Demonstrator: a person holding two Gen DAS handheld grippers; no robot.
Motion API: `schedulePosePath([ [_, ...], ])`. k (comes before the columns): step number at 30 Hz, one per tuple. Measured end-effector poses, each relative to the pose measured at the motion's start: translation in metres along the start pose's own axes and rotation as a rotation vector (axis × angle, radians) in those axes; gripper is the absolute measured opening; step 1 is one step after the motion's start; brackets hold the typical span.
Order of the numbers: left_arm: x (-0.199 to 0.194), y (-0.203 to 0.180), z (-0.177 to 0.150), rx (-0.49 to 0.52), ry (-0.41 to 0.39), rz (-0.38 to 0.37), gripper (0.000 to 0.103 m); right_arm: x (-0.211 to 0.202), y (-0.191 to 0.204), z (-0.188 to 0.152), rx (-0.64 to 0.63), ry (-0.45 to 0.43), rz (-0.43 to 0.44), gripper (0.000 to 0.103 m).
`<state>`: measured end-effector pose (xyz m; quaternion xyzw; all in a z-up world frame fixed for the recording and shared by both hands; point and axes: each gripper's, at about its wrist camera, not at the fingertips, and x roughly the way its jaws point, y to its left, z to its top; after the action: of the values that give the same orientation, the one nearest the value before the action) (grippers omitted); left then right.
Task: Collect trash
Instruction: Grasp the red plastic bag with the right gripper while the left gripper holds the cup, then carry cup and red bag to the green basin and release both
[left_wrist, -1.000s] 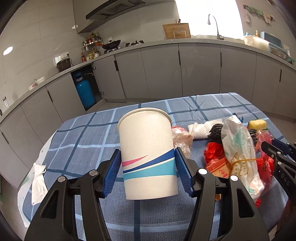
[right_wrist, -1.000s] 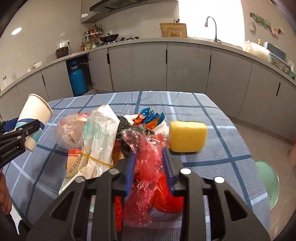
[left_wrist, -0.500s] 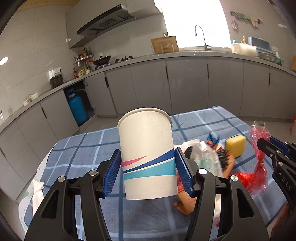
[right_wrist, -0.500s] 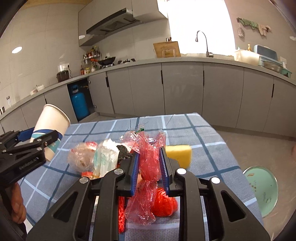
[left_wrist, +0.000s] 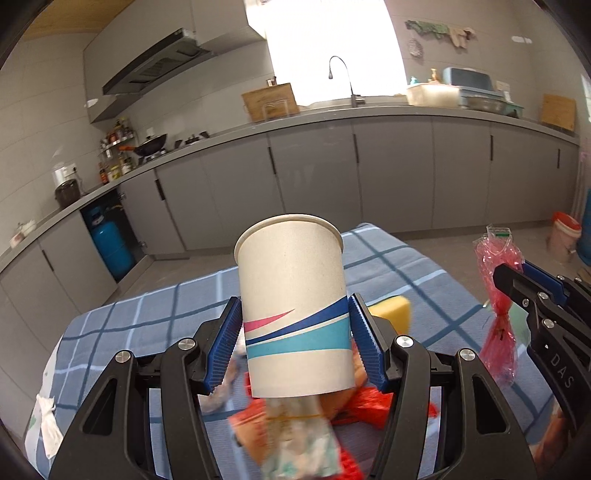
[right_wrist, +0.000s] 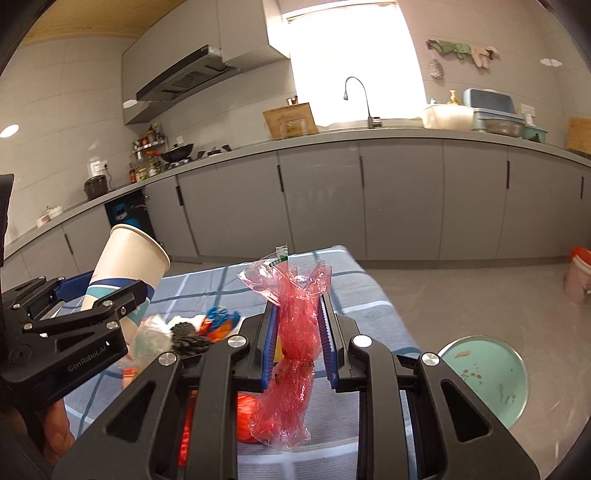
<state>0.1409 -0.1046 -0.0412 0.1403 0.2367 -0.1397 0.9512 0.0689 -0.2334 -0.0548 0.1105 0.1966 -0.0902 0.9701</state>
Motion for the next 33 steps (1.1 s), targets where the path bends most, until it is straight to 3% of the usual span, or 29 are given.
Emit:
schedulePosePath([
  [13,0.023,-0.115,0.017,0.126,0.009,-0.160,0.059,0.003,-0.118,-0.004,0.116,-0.002,-0.195,0.023],
  [22,0.047,-0.191,0.020,0.187,0.041,-0.280,0.059,0.020,-0.196,-0.026,0.154,0.043,-0.336,0.024],
  [29,0.070,-0.237,0.013,0.213,0.097,-0.370,0.060,0.045,-0.243,-0.049,0.195,0.113,-0.389,0.024],
  [31,0.076,-0.245,0.011,0.213,0.111,-0.391,0.062,0.053,-0.253,-0.055,0.194,0.119,-0.408,0.027],
  [33,0.084,-0.254,0.011,0.215,0.134,-0.396,0.075,0.061,-0.263,-0.060,0.201,0.128,-0.418,0.035],
])
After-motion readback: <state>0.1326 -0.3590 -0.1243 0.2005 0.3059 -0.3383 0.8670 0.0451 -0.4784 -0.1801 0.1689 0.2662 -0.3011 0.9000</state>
